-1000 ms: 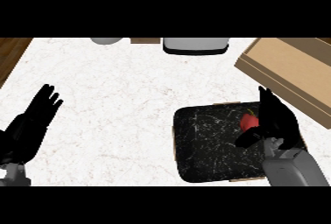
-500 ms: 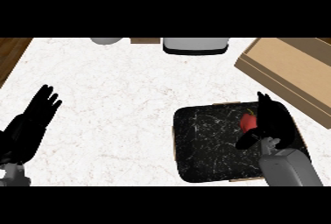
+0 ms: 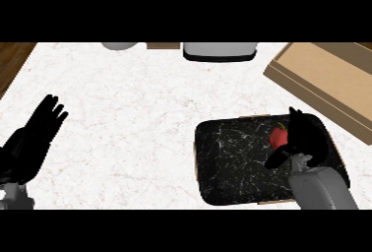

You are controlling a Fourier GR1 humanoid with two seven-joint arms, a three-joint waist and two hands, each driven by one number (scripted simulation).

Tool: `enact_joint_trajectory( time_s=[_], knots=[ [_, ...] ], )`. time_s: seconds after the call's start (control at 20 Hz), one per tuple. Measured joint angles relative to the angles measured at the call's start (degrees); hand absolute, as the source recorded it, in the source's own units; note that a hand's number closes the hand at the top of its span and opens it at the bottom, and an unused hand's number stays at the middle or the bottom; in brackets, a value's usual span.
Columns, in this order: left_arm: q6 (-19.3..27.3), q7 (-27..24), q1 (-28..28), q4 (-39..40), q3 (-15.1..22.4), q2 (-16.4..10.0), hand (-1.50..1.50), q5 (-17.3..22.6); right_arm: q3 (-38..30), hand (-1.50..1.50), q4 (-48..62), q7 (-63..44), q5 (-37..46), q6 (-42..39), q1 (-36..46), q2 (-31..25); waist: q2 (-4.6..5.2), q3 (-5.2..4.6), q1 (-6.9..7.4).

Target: Pick the bell pepper from the tray and place it in the cardboard box

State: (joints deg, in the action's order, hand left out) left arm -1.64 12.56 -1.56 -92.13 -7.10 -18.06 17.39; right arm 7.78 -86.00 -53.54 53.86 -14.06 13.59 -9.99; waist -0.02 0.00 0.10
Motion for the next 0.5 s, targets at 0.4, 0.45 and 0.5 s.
enact_joint_trajectory(
  time_s=[0.4,0.45,0.5],
  knots=[
    [-0.2,2.1,0.7,-2.6,-0.4,2.6,0.0,-2.4,-1.1,1.5,2.3,3.9,2.4,1.5,0.6,0.3,0.0,0.01,0.04],
    [-0.9,1.8,0.7,-2.3,-1.0,2.4,0.0,-2.1,-0.8,1.5,2.5,5.0,3.0,2.6,0.2,0.3,-0.04,-0.04,0.04],
    [-0.5,2.3,1.0,-3.0,-0.7,2.8,0.0,-2.5,-0.8,1.5,2.7,5.5,3.3,2.4,0.8,0.2,-0.03,-0.03,0.05]
  ],
)
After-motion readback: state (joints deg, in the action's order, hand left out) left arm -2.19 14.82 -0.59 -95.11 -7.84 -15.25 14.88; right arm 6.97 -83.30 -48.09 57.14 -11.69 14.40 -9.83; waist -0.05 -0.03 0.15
